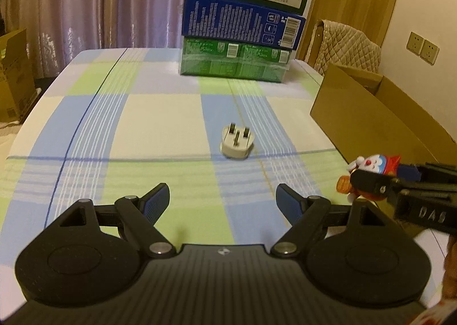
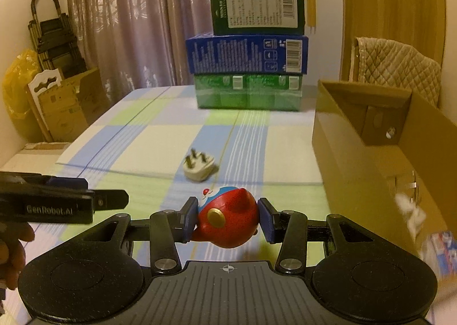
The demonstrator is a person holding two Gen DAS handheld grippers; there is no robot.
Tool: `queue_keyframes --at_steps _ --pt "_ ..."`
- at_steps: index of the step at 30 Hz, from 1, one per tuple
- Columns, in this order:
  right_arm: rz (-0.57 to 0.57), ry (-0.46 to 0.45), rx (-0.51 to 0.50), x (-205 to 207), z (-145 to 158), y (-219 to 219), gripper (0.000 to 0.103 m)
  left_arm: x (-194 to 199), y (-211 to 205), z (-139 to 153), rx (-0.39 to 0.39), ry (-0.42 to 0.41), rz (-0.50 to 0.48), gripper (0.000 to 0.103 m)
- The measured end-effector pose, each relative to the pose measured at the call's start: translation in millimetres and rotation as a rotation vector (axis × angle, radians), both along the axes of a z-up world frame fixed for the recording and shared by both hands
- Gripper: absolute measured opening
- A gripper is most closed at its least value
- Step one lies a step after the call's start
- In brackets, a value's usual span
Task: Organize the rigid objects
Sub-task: 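Grasp the white three-pin plug with the left tool while the right tool holds the toy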
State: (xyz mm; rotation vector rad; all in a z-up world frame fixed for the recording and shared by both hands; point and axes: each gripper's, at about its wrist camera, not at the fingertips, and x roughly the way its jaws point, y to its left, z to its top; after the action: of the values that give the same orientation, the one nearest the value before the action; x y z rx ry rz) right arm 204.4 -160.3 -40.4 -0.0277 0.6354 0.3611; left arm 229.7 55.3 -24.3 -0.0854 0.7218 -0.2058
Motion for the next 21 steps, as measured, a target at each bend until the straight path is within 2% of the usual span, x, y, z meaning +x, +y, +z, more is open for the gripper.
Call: queue_keyframes --at_steps 10,18,21 --pt "-0.017 0.023 0.040 65 5 -1 0.042 64 -19 -30 0.006 0.002 -0.024 0.078" --pt "-0.047 0.059 0.092 100 -1 -3 0.042 99 -49 -54 0.081 -0.035 -0.098 0.076" --pt "-0.061 0.072 0.100 106 -3 -7 0.042 113 -51 -62 0.084 -0.031 -0.106 0.073"
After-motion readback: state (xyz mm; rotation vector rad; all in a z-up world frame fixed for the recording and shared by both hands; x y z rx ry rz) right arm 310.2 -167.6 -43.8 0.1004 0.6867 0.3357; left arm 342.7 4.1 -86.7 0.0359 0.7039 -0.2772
